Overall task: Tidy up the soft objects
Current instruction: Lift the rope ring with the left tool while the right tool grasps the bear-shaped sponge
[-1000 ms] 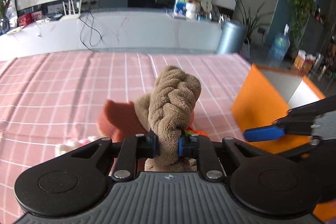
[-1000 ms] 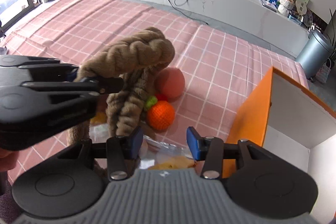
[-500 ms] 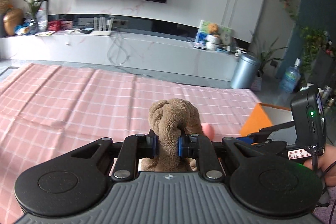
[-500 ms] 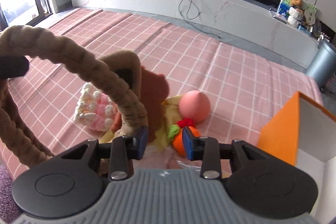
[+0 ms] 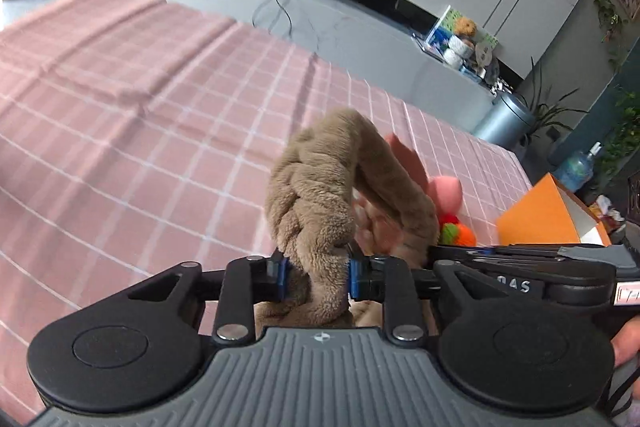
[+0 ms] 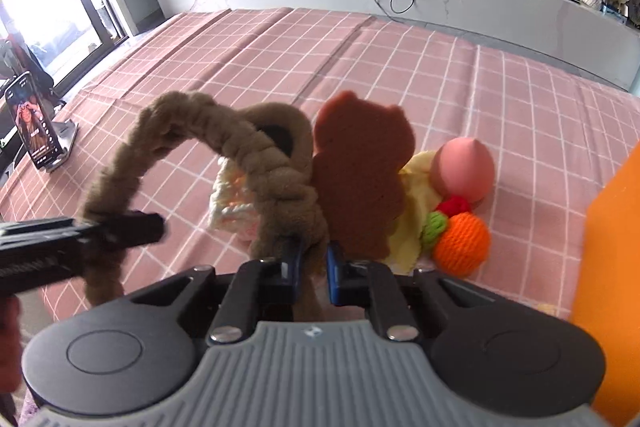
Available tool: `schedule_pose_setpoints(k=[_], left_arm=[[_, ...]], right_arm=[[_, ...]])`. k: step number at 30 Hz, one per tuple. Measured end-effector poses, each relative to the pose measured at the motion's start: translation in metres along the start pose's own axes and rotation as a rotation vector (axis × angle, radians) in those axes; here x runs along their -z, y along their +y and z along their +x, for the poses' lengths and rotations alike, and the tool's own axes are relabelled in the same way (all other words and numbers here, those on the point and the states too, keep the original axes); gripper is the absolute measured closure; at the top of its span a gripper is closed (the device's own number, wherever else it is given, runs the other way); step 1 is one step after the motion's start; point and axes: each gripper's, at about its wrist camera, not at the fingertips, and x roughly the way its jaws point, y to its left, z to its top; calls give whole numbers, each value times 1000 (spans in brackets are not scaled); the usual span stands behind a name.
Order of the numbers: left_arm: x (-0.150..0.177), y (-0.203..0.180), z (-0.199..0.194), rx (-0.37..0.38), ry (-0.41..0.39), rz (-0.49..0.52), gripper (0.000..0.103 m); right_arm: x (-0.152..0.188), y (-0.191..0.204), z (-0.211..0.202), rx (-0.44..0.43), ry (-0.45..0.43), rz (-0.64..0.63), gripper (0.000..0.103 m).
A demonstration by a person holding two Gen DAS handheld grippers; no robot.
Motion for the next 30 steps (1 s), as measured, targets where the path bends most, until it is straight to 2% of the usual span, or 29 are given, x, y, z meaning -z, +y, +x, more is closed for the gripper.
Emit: schedule_pose_setpoints(k=[2, 4, 5, 6, 8, 12, 15, 18, 24, 27, 30], left_arm=[[4, -5, 7, 6, 14, 5, 64], [7, -11, 8, -11, 5, 28, 50], [10, -14, 8, -18, 2, 36, 38], [11, -16, 9, -18, 4, 43, 31], [9, -23, 13, -9, 9, 69, 26], [9, -31, 13, -47, 18, 119, 22], [8, -27, 6, -80, 21, 106, 18], [7, -20, -3, -132, 20, 105, 17], [10, 8, -9, -197, 59, 60, 14], [9, 17, -15, -226, 57, 57, 14], [7, 23, -28, -225, 31, 59, 12]], right_arm=[[2, 1, -1, 15, 1, 0, 93], [3, -1, -5, 48, -16, -12, 93], [3, -3, -6, 82, -22, -17, 93], [3, -6, -5, 107, -20, -20, 92], [4, -16, 2, 114, -1, 1, 92], [11, -14, 8, 49, 13, -17, 93], [17, 5, 4, 25, -21, -86, 93], [16, 14, 7, -5, -19, -84, 93], [18, 35, 12, -140, -2, -84, 95], [20, 40, 12, -133, -1, -91, 95], [18, 32, 9, -90, -9, -66, 94]])
